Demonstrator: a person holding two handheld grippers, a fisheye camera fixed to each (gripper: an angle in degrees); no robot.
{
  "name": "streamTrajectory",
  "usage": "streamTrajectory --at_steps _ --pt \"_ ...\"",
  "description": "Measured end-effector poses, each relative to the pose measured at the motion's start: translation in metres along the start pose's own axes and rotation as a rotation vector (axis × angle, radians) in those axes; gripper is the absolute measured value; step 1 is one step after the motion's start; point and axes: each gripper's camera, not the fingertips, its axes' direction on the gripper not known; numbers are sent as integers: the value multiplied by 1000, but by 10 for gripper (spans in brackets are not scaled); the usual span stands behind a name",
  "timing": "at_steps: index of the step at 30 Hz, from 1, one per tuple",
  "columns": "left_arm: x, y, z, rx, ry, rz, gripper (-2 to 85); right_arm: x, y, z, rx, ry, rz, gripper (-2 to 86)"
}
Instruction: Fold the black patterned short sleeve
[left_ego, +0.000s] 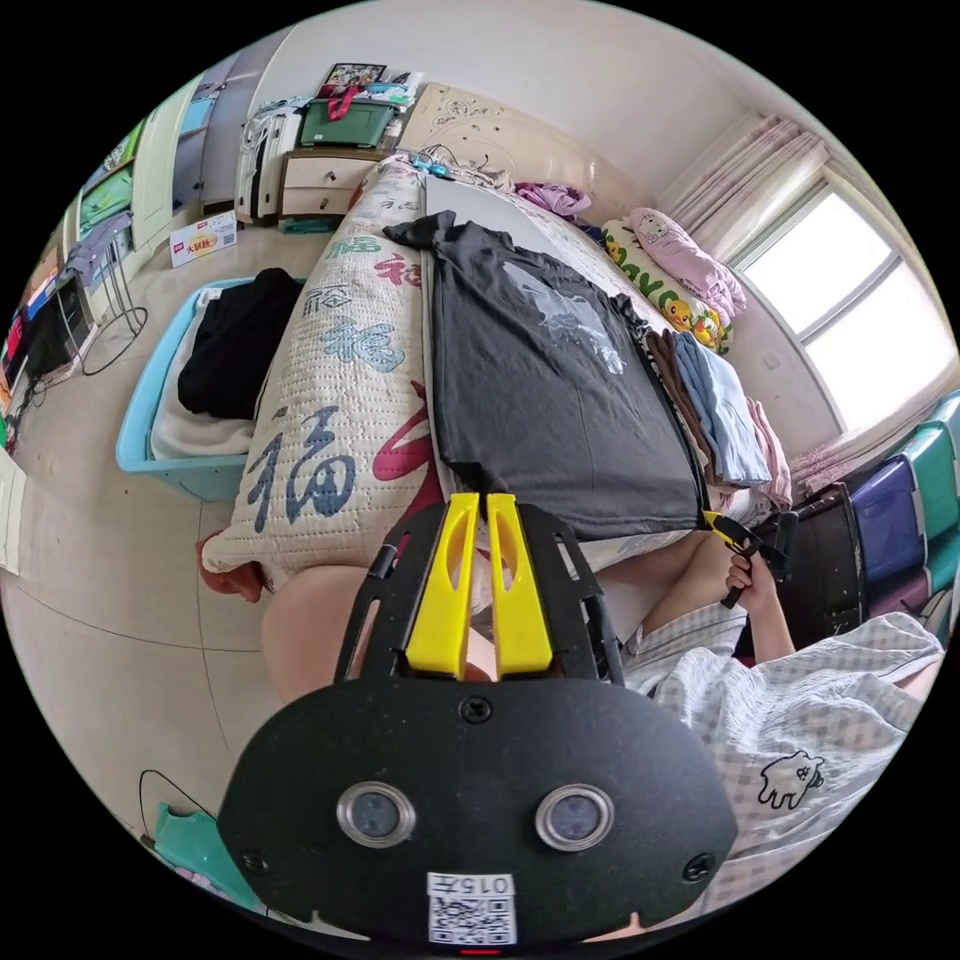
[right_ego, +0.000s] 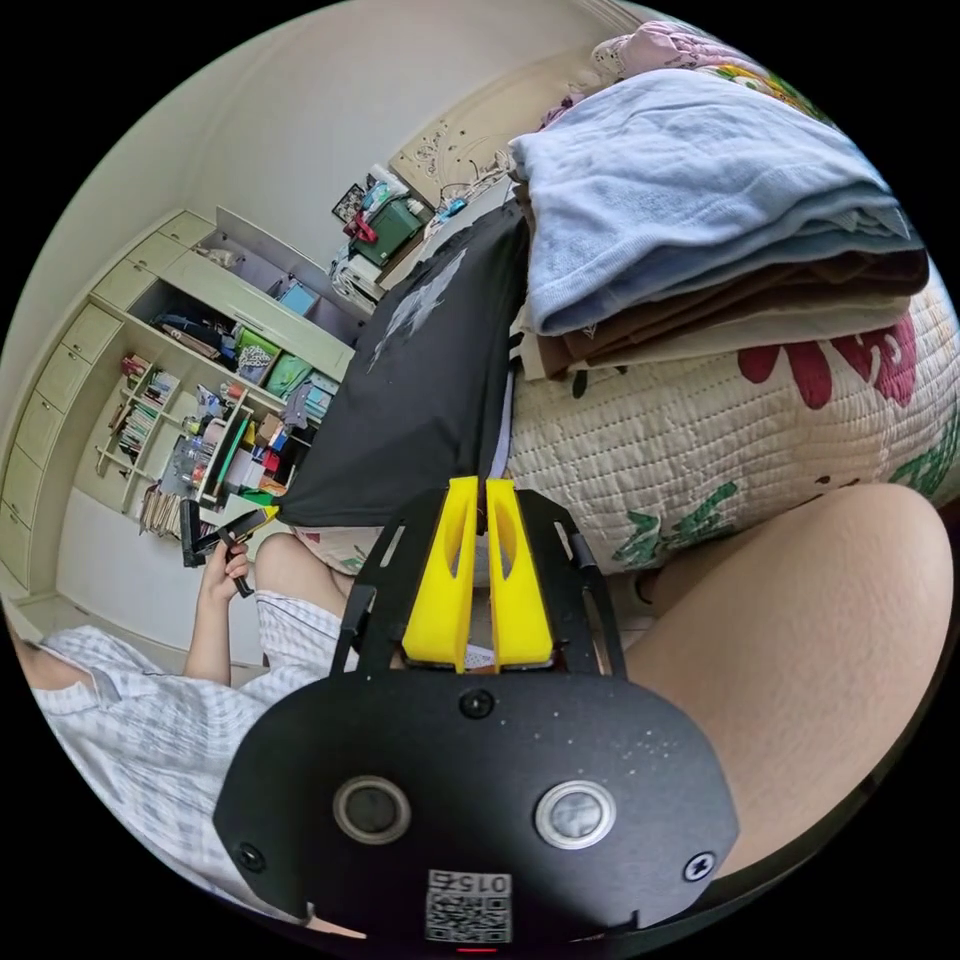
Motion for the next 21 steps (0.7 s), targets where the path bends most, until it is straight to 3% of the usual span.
streamTrajectory --at_steps 14,21 --pt "61 -33 45 -115 -254 85 -3 58 -5 32 1 224 -150 3" --pt "70 -37 51 -111 -265 75 -2 101 -6 45 -5 312 -200 4"
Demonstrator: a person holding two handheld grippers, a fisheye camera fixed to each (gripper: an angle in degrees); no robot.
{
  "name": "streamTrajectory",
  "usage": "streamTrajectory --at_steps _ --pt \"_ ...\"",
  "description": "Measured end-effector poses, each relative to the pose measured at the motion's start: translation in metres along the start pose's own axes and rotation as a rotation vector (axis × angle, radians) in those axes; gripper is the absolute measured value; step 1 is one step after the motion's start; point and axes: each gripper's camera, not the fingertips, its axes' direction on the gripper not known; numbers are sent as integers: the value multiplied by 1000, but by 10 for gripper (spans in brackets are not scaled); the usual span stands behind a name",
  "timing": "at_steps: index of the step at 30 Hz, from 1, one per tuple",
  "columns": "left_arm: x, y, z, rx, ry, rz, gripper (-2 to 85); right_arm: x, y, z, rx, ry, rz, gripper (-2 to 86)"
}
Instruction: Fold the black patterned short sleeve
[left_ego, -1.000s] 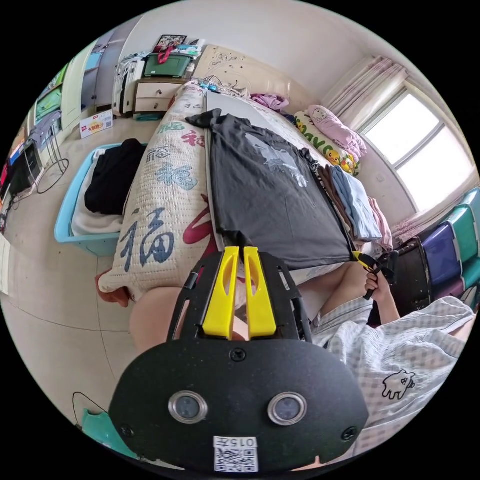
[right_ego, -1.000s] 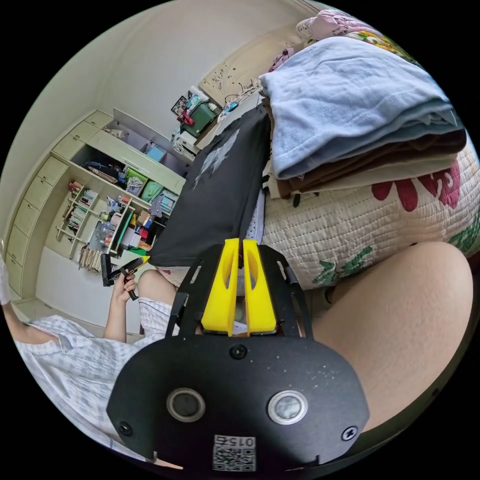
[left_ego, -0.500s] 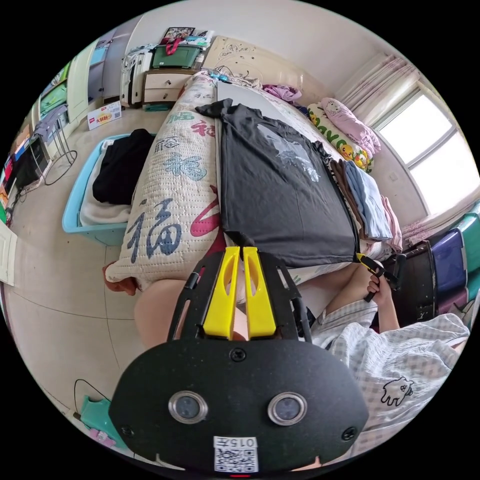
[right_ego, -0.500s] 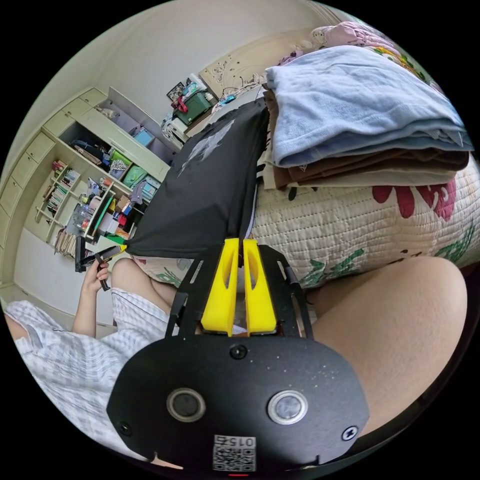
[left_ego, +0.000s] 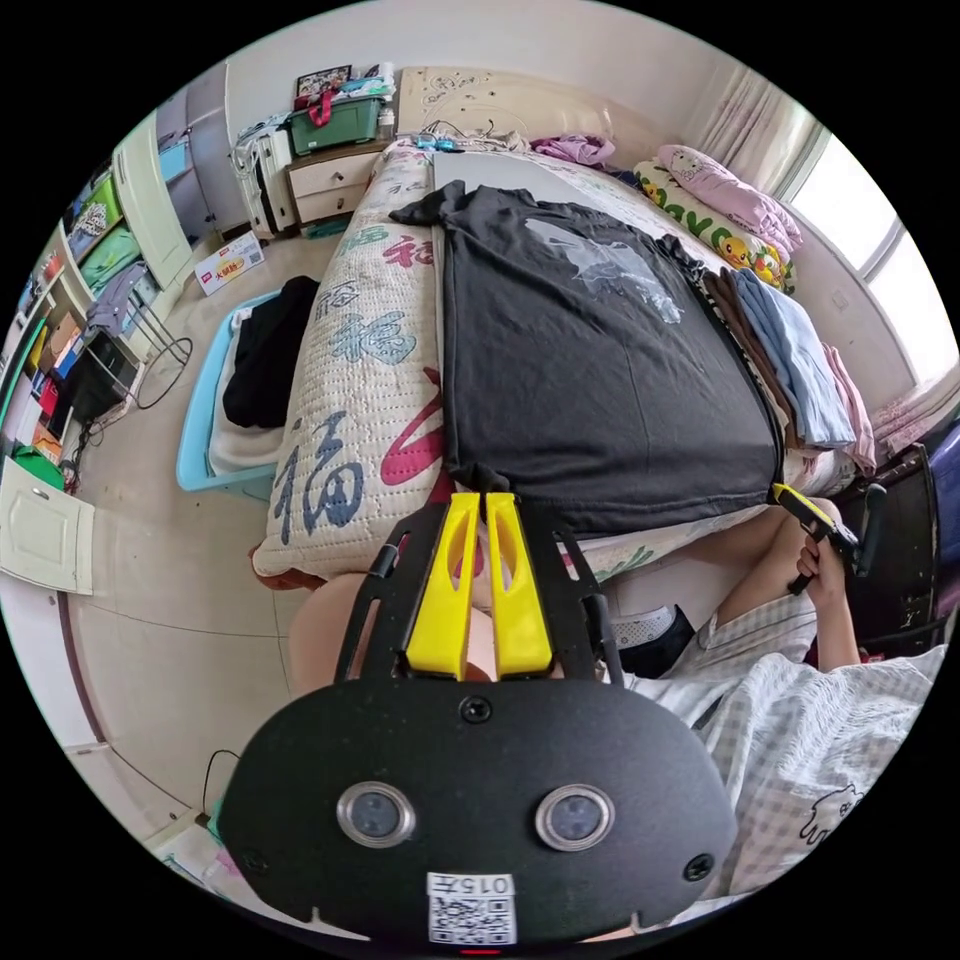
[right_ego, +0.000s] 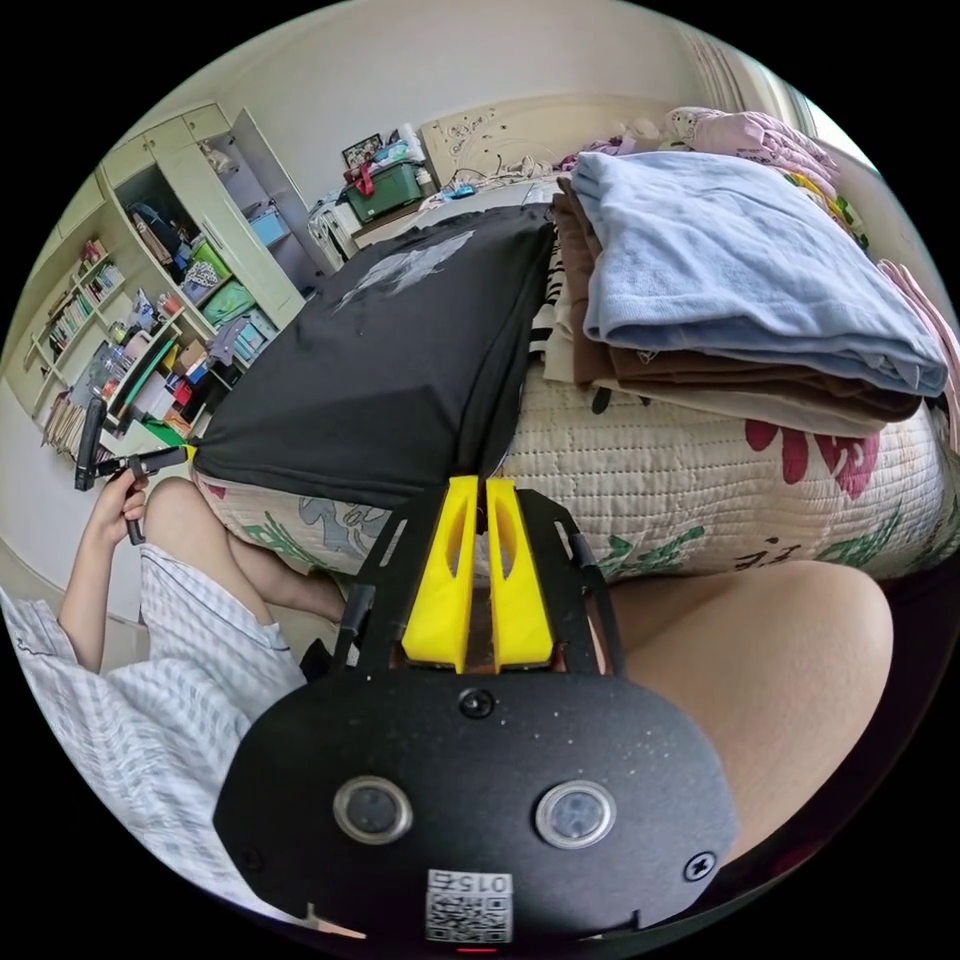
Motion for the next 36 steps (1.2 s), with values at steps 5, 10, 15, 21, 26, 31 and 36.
streamTrajectory --at_steps 5,10,15,21,26,31,36 --pt "3 -7 -1 -14 -4 6 1 40 7 15 0 3 2 4" --pt "-5 -18 -10 -42 -23 5 21 94 15 31 -20 -30 13 4" --pt "-17 -31 -22 -68 50 25 17 141 28 42 -6 -44 22 4" --pt "-21 -42 -31 -129 9 104 36 197 40 61 -4 -34 22 4" --pt "-44 -39 -47 -152 32 134 63 261 50 77 -34 -113 74 5" --pt "-88 -33 -69 -73 186 96 73 336 66 96 -114 -175 121 3" --pt "-150 -21 -88 41 380 44 71 382 67 95 -145 -74 104 -3"
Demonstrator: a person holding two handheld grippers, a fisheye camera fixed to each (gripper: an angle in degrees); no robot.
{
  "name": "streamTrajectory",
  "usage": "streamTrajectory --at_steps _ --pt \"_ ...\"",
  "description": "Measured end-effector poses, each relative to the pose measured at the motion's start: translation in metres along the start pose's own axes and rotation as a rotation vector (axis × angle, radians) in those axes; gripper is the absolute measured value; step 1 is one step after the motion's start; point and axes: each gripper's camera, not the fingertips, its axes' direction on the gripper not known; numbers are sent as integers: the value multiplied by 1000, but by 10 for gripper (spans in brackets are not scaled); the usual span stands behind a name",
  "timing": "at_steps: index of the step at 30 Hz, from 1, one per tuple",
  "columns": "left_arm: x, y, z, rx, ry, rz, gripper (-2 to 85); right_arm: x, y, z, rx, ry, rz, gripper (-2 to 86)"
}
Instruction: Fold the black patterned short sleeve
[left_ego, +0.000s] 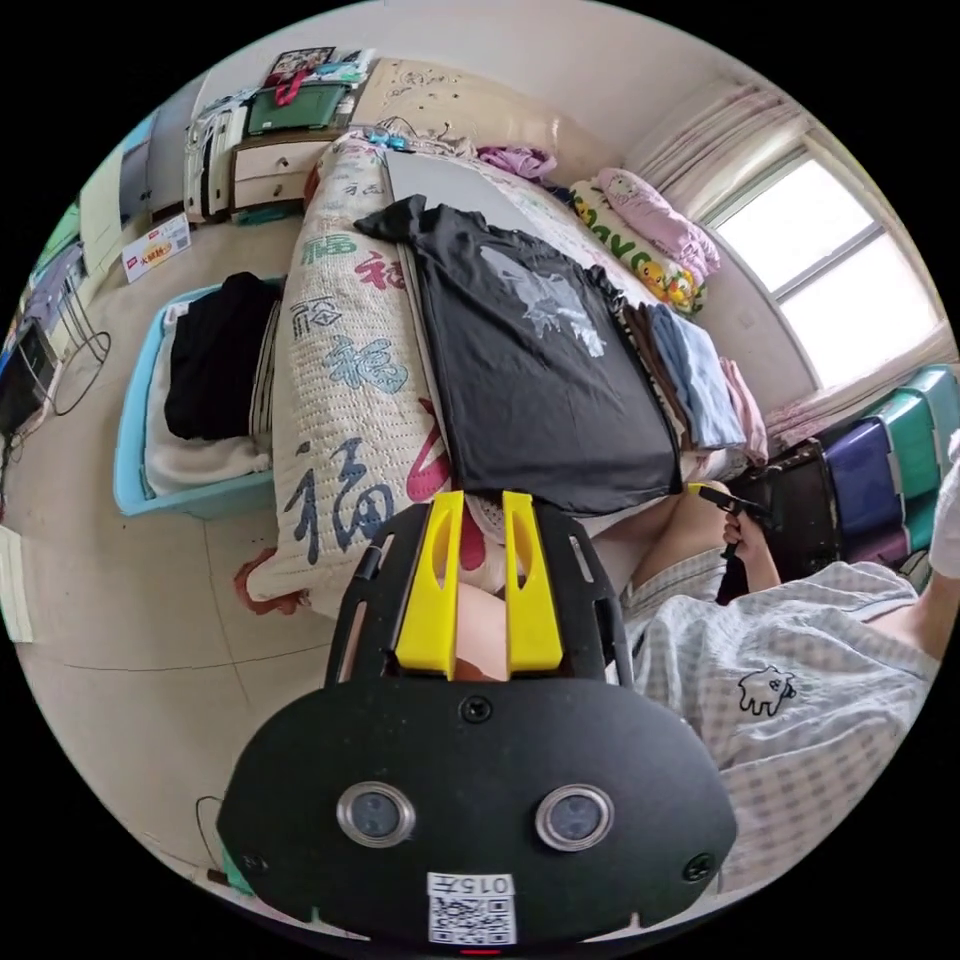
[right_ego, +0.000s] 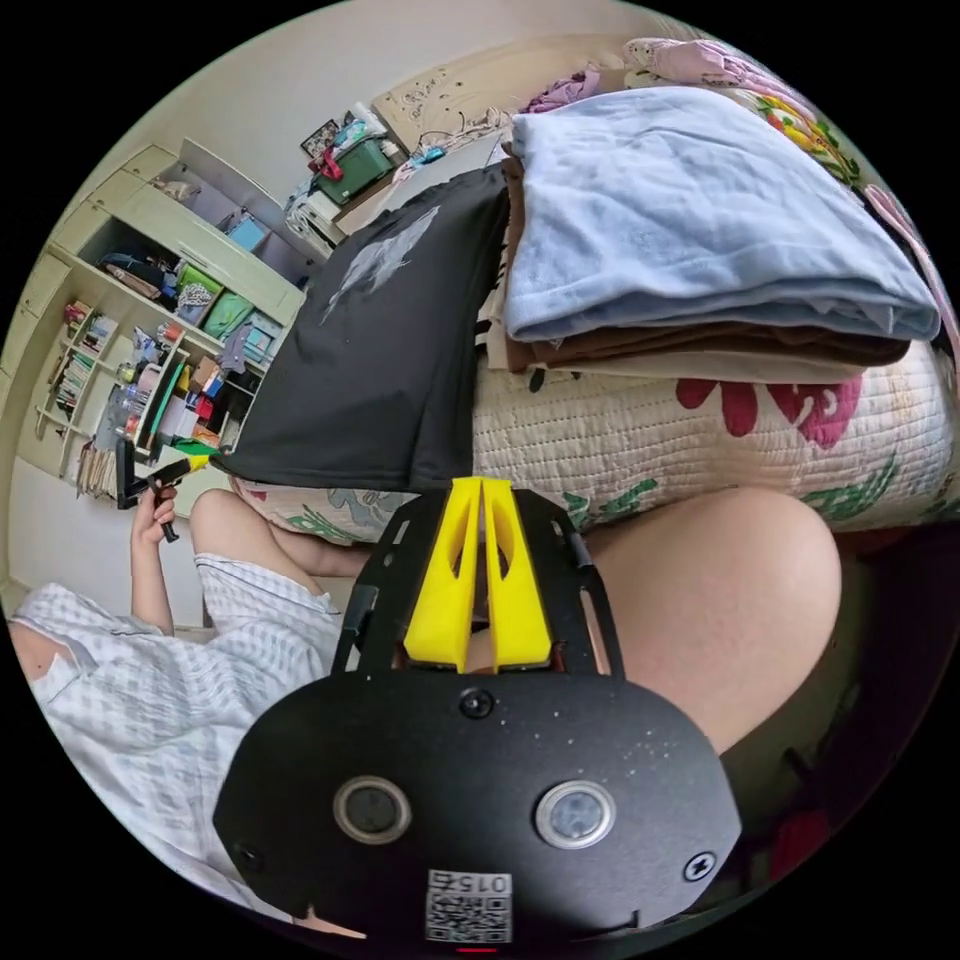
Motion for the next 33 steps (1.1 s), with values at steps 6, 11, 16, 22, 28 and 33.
streamTrajectory --at_steps 6,11,16,22,28,33 --pt "-45 -21 -67 312 -75 -42 65 -47 -90 -16 168 -16 -336 -1" --pt "-103 -104 -67 615 47 -219 68 -158 -236 98 123 -172 -704 16" --pt "-168 -129 -41 660 86 -383 77 -273 -345 312 -8 -177 -813 67" --pt "-240 -139 -33 613 222 -480 80 -324 -391 528 -88 105 -840 96" --pt "-284 -153 -26 526 338 -500 81 -289 -416 659 -165 317 -725 75" --pt "-300 -158 -33 494 404 -473 78 -264 -406 657 -149 71 -776 36"
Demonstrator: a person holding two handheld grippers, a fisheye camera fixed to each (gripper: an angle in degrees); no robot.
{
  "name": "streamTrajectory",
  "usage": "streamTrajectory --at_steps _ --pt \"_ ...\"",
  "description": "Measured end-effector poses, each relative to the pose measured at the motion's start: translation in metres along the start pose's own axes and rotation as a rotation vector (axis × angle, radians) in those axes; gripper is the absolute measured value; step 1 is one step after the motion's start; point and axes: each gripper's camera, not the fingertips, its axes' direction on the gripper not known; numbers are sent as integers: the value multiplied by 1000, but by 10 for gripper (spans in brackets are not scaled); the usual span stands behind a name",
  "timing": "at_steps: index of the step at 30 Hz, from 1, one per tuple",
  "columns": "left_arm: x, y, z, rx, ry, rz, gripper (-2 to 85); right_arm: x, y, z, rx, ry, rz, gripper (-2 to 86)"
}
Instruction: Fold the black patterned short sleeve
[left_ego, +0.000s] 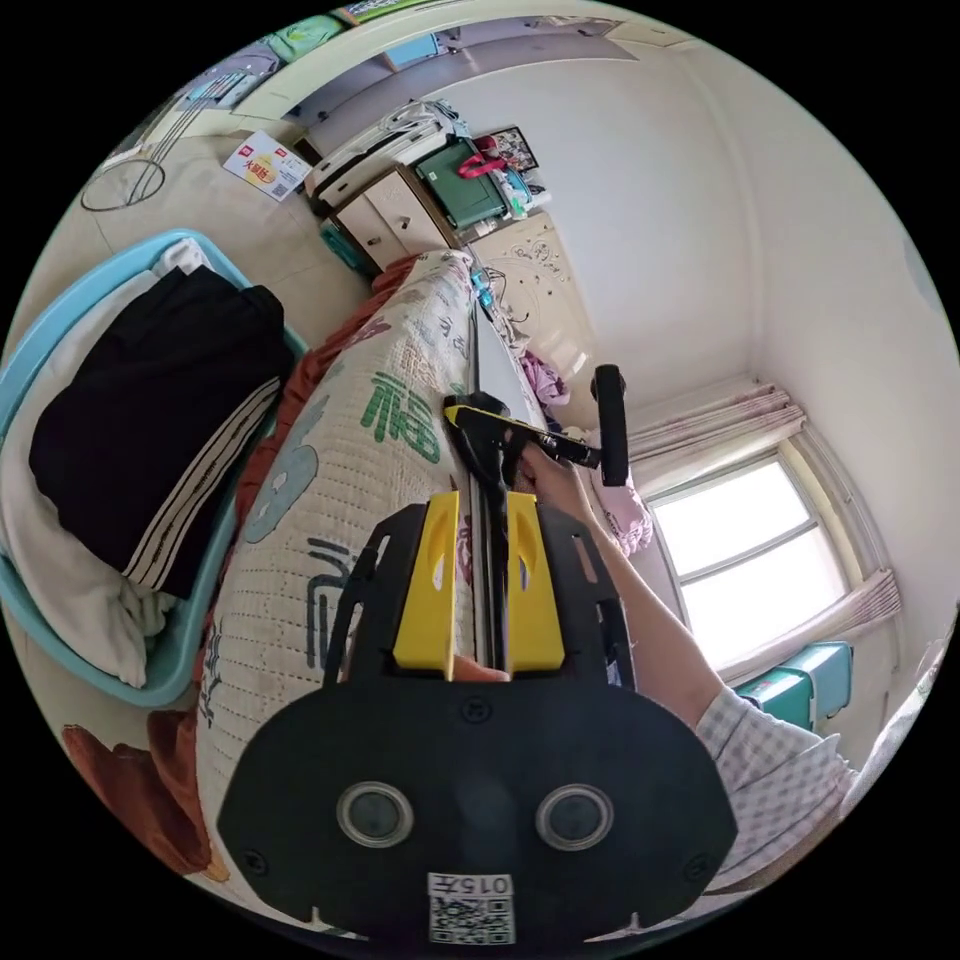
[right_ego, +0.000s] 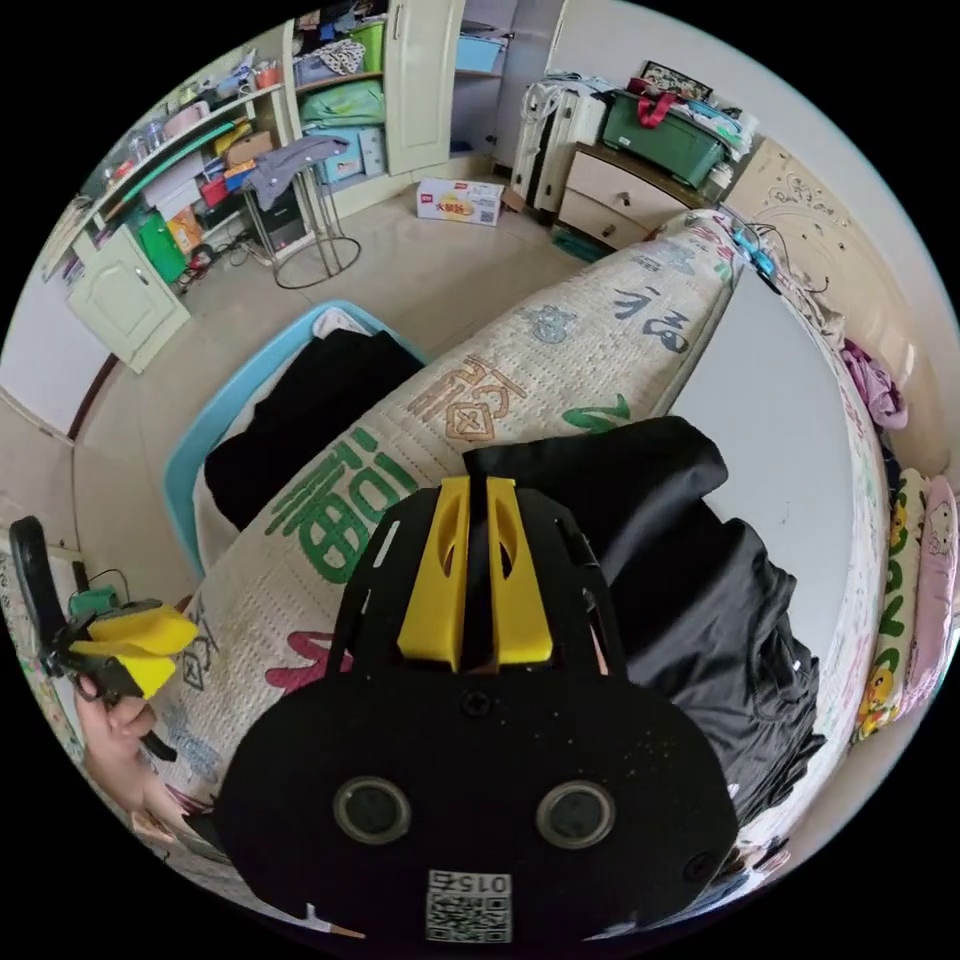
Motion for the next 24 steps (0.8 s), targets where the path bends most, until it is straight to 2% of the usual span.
streamTrajectory --at_steps 2,3,4,8,12,14,19,24 --pt "-8 -5 -6 3 -2 -20 76 -2 21 -17 80 -235 -50 34" --pt "-10 -6 -9 9 -10 -25 76 -5 33 -20 75 -365 -95 35" --pt "-14 -8 -12 22 -25 -37 76 -10 43 -15 28 -398 -137 39" --pt "-30 -12 -17 33 -21 -98 76 -9 61 -4 -56 -233 -189 65" --pt "-33 -17 -16 18 -31 -95 77 14 50 -34 72 -280 -168 86" --pt "-32 -19 -14 16 -64 -75 80 23 32 -33 125 -230 -113 86" --pt "-41 -17 -9 25 -49 -106 83 24 -48 54 -29 -51 34 100" --pt "-43 -12 -6 36 -49 -118 82 -5 -88 111 -158 150 26 77"
